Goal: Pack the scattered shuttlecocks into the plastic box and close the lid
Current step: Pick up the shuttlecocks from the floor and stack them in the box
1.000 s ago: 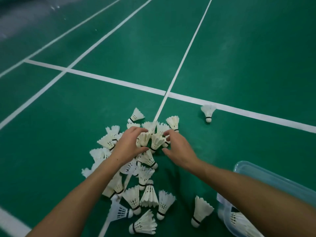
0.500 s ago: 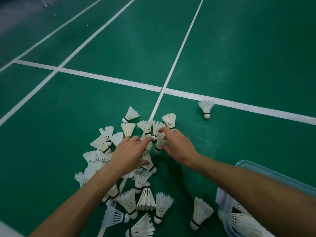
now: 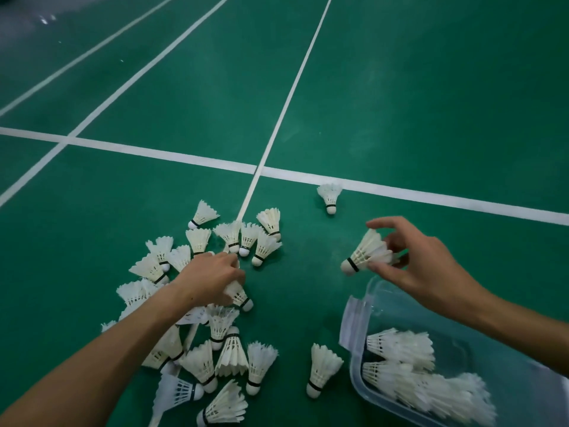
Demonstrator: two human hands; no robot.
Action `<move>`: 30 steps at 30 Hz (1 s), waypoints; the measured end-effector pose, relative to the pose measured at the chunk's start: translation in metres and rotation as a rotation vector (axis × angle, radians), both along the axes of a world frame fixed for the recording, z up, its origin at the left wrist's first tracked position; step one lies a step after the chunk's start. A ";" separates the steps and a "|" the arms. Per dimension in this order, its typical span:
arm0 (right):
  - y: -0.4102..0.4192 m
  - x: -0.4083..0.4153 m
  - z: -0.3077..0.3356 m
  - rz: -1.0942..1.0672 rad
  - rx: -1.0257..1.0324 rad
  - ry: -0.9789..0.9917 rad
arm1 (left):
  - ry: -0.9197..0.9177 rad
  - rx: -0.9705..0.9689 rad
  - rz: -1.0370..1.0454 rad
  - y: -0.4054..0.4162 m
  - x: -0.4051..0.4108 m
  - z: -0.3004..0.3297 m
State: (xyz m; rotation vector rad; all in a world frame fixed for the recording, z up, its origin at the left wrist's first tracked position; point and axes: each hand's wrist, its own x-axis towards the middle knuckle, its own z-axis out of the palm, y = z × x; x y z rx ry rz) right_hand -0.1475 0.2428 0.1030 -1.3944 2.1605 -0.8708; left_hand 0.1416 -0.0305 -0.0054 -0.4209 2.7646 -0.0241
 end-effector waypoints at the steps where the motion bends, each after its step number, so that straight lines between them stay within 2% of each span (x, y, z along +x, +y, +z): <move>1: 0.014 -0.003 0.001 -0.032 -0.008 -0.014 | 0.027 0.009 0.015 0.002 -0.001 0.003; 5: 0.066 -0.013 0.000 -0.157 -0.032 -0.025 | 0.281 0.098 0.057 0.022 -0.016 0.039; 10: 0.124 -0.023 -0.002 -0.301 -0.068 -0.027 | 0.576 0.337 0.006 0.085 -0.063 0.108; 14: 0.164 -0.027 -0.010 -0.379 -0.026 0.023 | 0.595 0.502 -0.123 0.143 -0.110 0.129; 19: 0.188 -0.018 -0.041 -0.336 0.234 0.228 | 0.567 0.450 -0.224 0.183 -0.148 0.117; 23: 0.183 -0.011 -0.060 -0.318 0.378 0.295 | 0.575 0.447 -0.226 0.193 -0.153 0.115; 30: 0.167 -0.010 -0.080 -0.314 0.456 0.318 | 0.552 0.422 -0.226 0.196 -0.151 0.113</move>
